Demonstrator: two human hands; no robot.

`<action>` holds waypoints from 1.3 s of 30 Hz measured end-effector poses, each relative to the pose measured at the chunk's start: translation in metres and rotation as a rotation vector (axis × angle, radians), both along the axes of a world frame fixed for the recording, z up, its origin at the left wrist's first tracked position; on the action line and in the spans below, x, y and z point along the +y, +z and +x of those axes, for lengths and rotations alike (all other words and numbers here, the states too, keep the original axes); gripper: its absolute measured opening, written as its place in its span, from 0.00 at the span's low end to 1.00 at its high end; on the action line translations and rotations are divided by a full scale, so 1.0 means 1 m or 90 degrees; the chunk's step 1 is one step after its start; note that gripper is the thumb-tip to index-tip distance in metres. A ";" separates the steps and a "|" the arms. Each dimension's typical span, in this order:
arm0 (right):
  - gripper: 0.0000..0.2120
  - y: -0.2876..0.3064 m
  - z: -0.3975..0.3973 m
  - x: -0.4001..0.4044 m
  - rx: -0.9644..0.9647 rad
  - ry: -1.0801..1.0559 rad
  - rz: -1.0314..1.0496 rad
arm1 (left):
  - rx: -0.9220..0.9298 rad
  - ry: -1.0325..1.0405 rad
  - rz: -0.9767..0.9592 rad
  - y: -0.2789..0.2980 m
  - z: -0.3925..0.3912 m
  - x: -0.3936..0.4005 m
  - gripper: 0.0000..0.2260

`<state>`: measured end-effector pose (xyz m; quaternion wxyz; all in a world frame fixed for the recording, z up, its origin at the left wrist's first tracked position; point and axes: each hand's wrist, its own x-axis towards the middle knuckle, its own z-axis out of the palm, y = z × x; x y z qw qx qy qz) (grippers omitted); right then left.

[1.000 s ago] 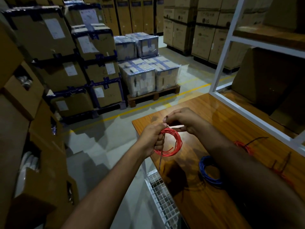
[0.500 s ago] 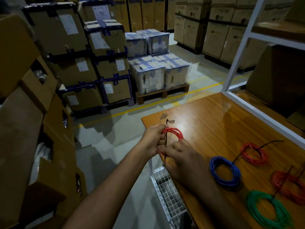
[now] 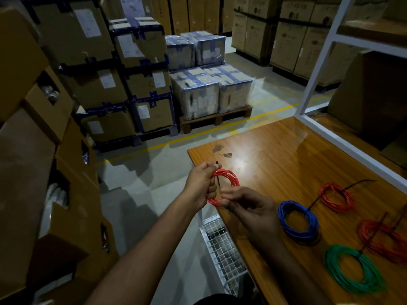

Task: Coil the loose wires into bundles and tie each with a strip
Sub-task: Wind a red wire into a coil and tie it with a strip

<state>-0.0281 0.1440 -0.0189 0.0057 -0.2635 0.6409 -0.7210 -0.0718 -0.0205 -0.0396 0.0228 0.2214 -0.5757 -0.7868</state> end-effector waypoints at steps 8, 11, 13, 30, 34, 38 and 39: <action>0.08 0.026 -0.020 0.002 -0.117 -0.156 0.077 | 0.028 -0.012 0.020 0.010 0.013 0.013 0.07; 0.04 0.026 -0.034 0.000 0.014 -0.254 0.215 | 0.041 -0.021 0.026 0.014 0.018 0.017 0.07; 0.06 0.027 -0.043 -0.003 0.108 -0.295 0.284 | 0.039 -0.022 0.014 0.015 0.020 0.019 0.06; 0.09 0.019 -0.070 -0.019 0.418 -0.261 0.504 | 0.055 0.004 -0.011 0.021 0.026 0.020 0.08; 0.11 0.022 -0.068 -0.020 0.423 -0.265 0.503 | 0.054 0.004 -0.006 0.023 0.025 0.020 0.08; 0.03 0.021 -0.071 -0.021 0.426 -0.253 0.536 | 0.058 -0.002 -0.024 0.024 0.025 0.020 0.08; 0.02 0.020 -0.072 -0.022 0.429 -0.251 0.548 | 0.059 -0.004 -0.035 0.024 0.025 0.020 0.08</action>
